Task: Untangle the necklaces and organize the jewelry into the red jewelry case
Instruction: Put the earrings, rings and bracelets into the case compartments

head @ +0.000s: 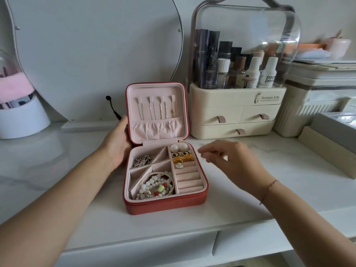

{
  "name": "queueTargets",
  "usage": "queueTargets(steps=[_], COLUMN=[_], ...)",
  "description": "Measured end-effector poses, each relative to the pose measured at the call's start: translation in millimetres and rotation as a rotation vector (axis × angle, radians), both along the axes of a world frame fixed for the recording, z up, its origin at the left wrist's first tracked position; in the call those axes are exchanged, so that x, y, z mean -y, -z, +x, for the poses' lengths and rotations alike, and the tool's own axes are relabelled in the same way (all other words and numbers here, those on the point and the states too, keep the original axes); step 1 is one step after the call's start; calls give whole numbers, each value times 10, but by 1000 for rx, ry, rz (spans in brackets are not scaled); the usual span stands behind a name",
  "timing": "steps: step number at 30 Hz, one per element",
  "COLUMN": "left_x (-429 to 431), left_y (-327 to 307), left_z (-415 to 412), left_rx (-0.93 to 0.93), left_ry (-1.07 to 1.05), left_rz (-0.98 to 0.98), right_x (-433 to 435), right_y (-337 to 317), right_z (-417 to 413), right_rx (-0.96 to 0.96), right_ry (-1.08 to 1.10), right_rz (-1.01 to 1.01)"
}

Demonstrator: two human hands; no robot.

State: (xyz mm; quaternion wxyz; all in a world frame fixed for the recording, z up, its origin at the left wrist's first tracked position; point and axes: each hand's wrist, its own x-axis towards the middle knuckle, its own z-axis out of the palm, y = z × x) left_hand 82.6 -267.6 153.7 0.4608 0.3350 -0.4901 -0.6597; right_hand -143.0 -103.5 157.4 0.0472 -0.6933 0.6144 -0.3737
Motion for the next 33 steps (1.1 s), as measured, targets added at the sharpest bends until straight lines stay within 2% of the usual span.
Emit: queueTargets(steps=[4,10,16,21,30,33], left_x=[-21,-47,-70,-74,-59,-38], left_y=[-13,-30,-46,-51,-42,-27], left_z=[-17,-21,-29,-30,-30,-24], left_rx=[-4,6,9,25,17,19], left_ry=[-8,-2,-45,-38,-41,-37], left_rz=[7,-4,-11,-26,-26,-23], right_x=[-8,57,77,118,-28,-101], right_y=[-9,-23,34,89,44,79], right_z=[193,207,336,381,246,232], right_rx=[7,314,291,435,376,252], right_ry=[-57,-72,-20,62,71,50], right_rz=[-13,114,121,80,-22,-41])
